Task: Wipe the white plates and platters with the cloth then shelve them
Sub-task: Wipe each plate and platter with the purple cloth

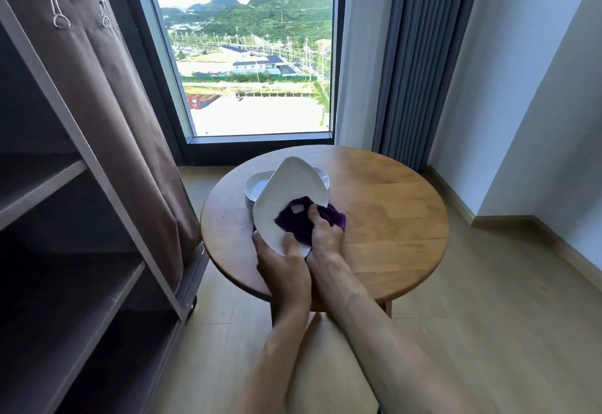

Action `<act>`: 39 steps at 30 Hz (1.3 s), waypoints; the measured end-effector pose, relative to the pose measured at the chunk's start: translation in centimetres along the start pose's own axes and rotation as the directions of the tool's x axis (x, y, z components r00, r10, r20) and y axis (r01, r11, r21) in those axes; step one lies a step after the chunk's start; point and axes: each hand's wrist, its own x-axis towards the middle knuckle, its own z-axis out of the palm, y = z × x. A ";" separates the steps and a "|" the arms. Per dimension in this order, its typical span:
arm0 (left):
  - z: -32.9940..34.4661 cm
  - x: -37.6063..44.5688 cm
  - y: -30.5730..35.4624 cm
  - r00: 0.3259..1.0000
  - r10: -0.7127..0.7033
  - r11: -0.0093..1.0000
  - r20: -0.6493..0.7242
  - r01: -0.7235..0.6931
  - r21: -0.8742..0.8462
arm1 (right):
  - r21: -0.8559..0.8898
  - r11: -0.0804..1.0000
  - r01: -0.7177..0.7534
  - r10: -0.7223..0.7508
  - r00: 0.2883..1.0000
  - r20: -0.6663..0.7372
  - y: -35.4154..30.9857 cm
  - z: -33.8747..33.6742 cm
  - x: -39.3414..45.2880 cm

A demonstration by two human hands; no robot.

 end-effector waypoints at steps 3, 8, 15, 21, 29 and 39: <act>-0.2 1.8 0.4 1.000 0.028 1.000 0.012 -0.028 0.006 | 0.029 0.999 0.027 -0.028 0.999 0.031 -0.4 -0.1 0.4; -2.2 6.1 3.4 0.981 0.042 0.987 0.189 -0.071 0.147 | 0.058 0.996 -0.069 0.071 0.997 -0.025 -1.4 0.5 1.1; -0.9 6.8 4.5 0.996 -0.084 0.978 -0.025 0.078 -0.192 | 0.106 0.986 -0.127 0.133 0.990 -0.055 -1.6 1.5 1.1; 2.7 3.8 1.0 0.968 -0.184 0.950 -0.173 0.130 -0.282 | 0.109 0.985 -0.134 0.140 0.989 -0.052 -0.8 0.6 0.1; -2.1 9.3 2.3 0.998 -0.056 0.996 -0.023 0.058 0.065 | -0.130 0.990 -0.048 0.084 0.953 0.290 -3.4 -1.1 0.4; 1.4 3.2 0.9 0.995 0.070 0.996 -0.069 -0.066 0.059 | 0.091 0.992 -0.082 0.080 0.996 0.027 0.1 1.0 -0.5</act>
